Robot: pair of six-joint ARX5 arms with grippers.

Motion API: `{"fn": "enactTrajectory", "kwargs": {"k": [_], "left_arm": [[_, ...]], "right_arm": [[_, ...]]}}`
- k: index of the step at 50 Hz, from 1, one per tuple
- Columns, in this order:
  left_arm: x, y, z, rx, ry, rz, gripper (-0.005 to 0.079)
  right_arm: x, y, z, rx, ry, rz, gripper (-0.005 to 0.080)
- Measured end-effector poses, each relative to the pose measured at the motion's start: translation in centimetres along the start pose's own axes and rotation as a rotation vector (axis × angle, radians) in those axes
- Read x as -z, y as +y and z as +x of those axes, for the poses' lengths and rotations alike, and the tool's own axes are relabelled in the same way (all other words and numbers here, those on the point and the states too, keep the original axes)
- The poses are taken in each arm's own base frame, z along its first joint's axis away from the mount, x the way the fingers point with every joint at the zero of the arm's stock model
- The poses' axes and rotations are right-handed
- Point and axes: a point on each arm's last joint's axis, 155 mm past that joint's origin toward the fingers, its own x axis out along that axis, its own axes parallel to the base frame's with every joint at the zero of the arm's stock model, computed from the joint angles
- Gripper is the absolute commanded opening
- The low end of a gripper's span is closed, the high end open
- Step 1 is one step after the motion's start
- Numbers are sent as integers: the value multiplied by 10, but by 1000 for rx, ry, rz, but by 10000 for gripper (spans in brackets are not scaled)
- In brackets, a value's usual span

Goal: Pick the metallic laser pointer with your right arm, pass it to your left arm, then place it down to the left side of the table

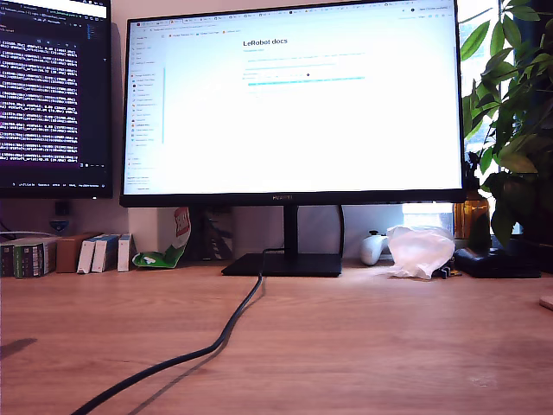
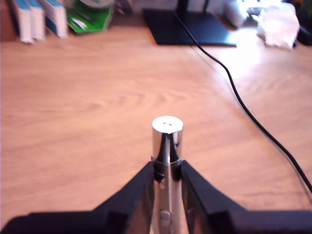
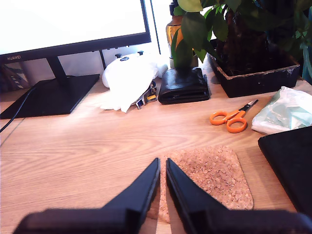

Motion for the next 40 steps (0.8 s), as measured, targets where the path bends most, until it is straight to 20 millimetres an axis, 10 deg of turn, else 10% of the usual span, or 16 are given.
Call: {"fn": "enactTrajectory", "kwargs": {"k": [40], "left_arm": [[-36,61,-39,-282,-193,33,-19]], "right_arm": [[0,0,0,0,0,0,18]]}}
